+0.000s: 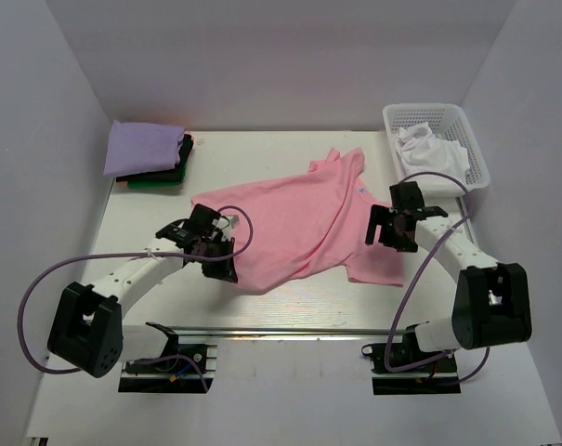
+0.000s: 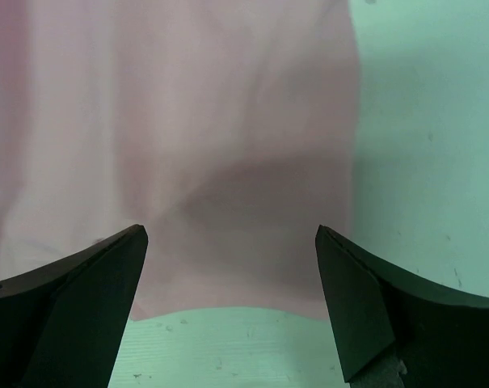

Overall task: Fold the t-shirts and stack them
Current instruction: Flatten out the tshirt

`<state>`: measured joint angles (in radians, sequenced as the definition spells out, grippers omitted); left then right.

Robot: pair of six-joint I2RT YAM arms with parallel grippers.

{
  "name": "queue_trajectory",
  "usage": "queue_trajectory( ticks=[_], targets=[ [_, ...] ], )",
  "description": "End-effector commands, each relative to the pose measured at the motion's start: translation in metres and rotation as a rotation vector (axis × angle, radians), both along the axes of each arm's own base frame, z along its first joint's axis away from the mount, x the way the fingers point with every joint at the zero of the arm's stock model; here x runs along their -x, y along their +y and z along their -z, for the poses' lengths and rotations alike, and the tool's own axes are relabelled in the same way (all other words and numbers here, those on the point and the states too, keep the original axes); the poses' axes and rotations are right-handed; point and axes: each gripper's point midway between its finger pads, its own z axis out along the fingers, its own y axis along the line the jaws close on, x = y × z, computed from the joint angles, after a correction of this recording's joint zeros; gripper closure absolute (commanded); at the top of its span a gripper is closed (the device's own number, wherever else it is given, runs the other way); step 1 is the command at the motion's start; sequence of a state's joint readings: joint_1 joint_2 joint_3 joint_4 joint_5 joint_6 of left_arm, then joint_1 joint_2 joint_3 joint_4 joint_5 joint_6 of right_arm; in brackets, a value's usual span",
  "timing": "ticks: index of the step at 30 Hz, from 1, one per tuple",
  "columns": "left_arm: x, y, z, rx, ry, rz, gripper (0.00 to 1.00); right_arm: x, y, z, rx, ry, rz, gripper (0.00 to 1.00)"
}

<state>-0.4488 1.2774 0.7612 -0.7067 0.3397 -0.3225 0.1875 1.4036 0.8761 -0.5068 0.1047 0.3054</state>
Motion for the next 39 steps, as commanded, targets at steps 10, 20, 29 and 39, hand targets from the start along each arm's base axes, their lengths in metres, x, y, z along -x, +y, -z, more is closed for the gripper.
queue_trajectory(
  ticks=[10,20,29,39],
  targets=[
    [-0.02,-0.006,-0.037,0.032,-0.137,0.026,1.0,0.086,-0.053,0.033,0.006,0.184,0.302,0.1],
    [-0.016,-0.004,-0.038,0.032,-0.137,0.026,1.0,0.057,-0.05,0.04,-0.078,0.045,0.299,0.19],
    [-0.019,-0.005,-0.046,0.049,-0.147,0.013,1.0,0.075,-0.049,0.057,-0.076,0.091,0.302,0.61],
    [-0.04,-0.016,-0.091,0.123,-0.298,0.015,1.0,0.036,-0.024,-0.013,-0.213,-0.177,0.162,1.0]
  ],
)
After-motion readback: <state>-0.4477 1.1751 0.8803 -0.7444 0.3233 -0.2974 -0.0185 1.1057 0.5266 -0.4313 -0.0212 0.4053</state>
